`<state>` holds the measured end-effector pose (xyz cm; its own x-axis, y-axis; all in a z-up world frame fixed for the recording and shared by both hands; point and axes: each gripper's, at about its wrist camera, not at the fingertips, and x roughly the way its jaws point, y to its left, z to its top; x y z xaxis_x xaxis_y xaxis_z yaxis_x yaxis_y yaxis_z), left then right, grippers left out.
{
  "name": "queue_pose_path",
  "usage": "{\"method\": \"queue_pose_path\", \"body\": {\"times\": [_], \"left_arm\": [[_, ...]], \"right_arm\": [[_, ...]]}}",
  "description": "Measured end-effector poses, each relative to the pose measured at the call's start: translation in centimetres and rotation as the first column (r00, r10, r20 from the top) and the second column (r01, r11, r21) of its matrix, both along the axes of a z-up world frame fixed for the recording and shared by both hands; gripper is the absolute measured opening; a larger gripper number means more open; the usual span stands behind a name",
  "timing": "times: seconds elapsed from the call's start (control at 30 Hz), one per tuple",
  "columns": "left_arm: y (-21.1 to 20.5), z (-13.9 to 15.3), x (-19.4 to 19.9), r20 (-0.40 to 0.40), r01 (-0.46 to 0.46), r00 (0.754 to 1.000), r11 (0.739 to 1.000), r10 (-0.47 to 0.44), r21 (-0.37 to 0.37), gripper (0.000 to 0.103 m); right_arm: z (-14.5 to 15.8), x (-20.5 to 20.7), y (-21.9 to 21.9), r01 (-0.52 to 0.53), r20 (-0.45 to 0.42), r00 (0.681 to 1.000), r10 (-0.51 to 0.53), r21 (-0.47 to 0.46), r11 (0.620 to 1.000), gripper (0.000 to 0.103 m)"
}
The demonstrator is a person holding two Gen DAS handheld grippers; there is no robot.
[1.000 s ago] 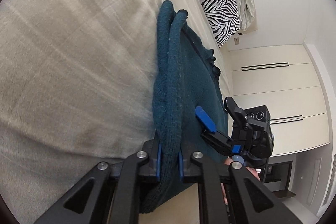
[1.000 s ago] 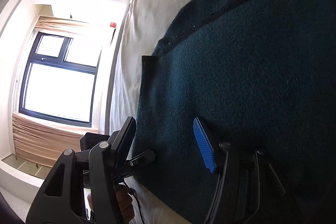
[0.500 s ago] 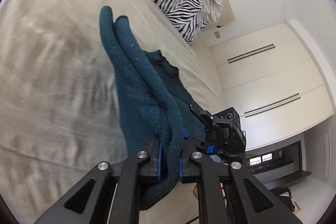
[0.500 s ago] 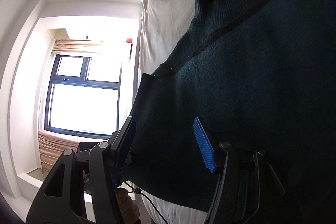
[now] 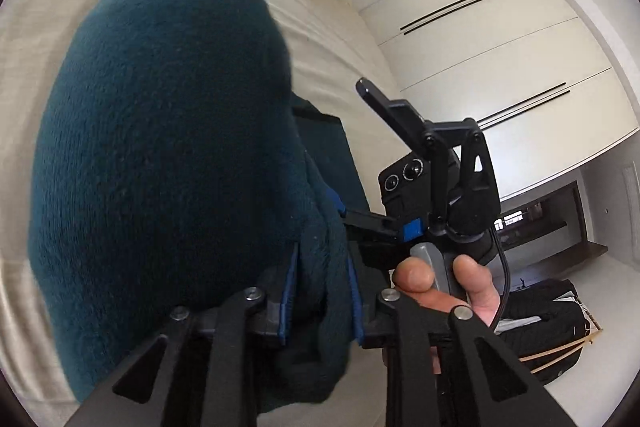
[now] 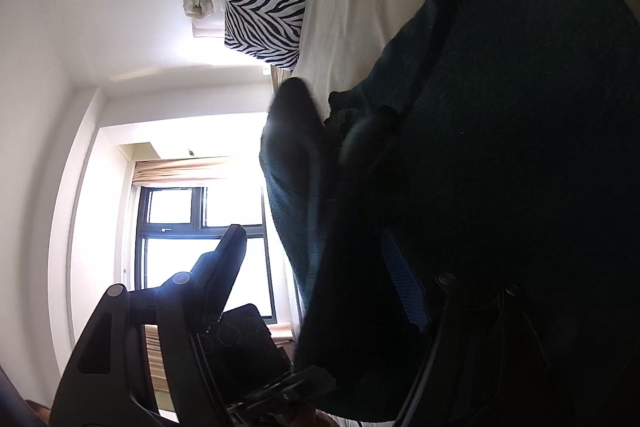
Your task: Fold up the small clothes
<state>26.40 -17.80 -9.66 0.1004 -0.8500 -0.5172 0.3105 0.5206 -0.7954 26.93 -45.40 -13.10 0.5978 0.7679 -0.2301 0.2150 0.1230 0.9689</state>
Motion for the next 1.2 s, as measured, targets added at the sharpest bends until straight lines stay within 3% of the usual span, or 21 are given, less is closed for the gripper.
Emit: {"method": "queue_pose_path", "body": {"times": [0.1,0.27,0.3,0.33,0.37,0.43,0.47,0.5,0.53,0.57,0.67,0.8,0.9,1.2], "left_arm": [[0.0,0.7,-1.2,0.043,0.031,0.999,0.999,-0.031,-0.011,0.061],[2.7,2.8,-3.1,0.106,0.034,0.994,0.998,-0.029,-0.046,0.061],[3.6,3.0,-3.3,0.115,0.023,0.993,0.998,-0.017,-0.052,0.061],[4.4,3.1,-3.5,0.119,0.004,0.993,0.999,0.002,-0.048,0.061],[5.2,3.2,-3.6,0.119,-0.012,0.993,0.999,0.017,-0.047,0.062],[6.5,3.0,-4.2,0.11,-0.031,0.993,0.998,0.036,-0.046,0.062],[6.9,3.0,-5.0,0.104,-0.04,0.994,0.999,0.043,-0.037,0.062],[7.2,2.9,-5.0,0.1,-0.046,0.994,0.999,0.049,-0.026,0.062],[7.4,3.0,-5.0,0.099,-0.05,0.994,0.998,0.052,-0.023,0.062],[7.5,3.3,-5.1,0.102,-0.05,0.993,0.998,0.053,-0.028,0.062],[7.9,4.1,-5.1,0.122,-0.052,0.991,0.998,0.056,-0.028,0.062],[7.5,4.9,-4.9,0.149,-0.043,0.988,0.999,0.047,-0.027,0.065],[5.8,5.2,-4.3,0.164,-0.034,0.986,0.999,0.034,-0.004,0.065],[3.1,4.5,-4.0,0.183,-0.012,0.983,0.997,-0.002,0.077,0.065]], "right_arm": [[-0.3,0.0,-0.2,-0.01,0.009,1.0,0.01,0.006,1.0,0.069],[0.0,1.7,2.4,-0.044,0.0,0.999,0.044,-0.078,0.996,0.069],[0.3,1.9,3.1,-0.058,-0.011,0.998,0.057,-0.119,0.991,0.067],[0.6,2.3,4.4,-0.098,-0.04,0.995,0.091,-0.23,0.968,0.066],[0.6,2.3,4.4,-0.098,-0.04,0.995,0.091,-0.23,0.968,0.06],[1.2,3.1,5.7,-0.153,-0.079,0.988,0.134,-0.367,0.918,0.035],[1.3,3.6,6.5,-0.19,-0.126,0.981,0.148,-0.459,0.868,0.022],[1.3,3.6,6.5,-0.19,-0.126,0.981,0.148,-0.459,0.868,0.016],[2.1,3.7,6.5,-0.193,-0.132,0.981,0.145,-0.516,0.834,0.015],[2.1,3.7,6.5,-0.193,-0.132,0.981,0.145,-0.516,0.834,0.014],[5.3,2.9,5.0,-0.157,-0.093,0.988,0.127,-0.602,0.783,0.013],[7.2,2.2,2.7,-0.127,-0.072,0.992,0.105,-0.637,0.761,0.013],[6.5,1.0,-0.9,-0.125,-0.129,0.99,0.052,-0.659,0.742,0.013],[3.0,-0.7,-5.0,-0.082,-0.147,0.989,-0.012,-0.614,0.785,0.013]]}}
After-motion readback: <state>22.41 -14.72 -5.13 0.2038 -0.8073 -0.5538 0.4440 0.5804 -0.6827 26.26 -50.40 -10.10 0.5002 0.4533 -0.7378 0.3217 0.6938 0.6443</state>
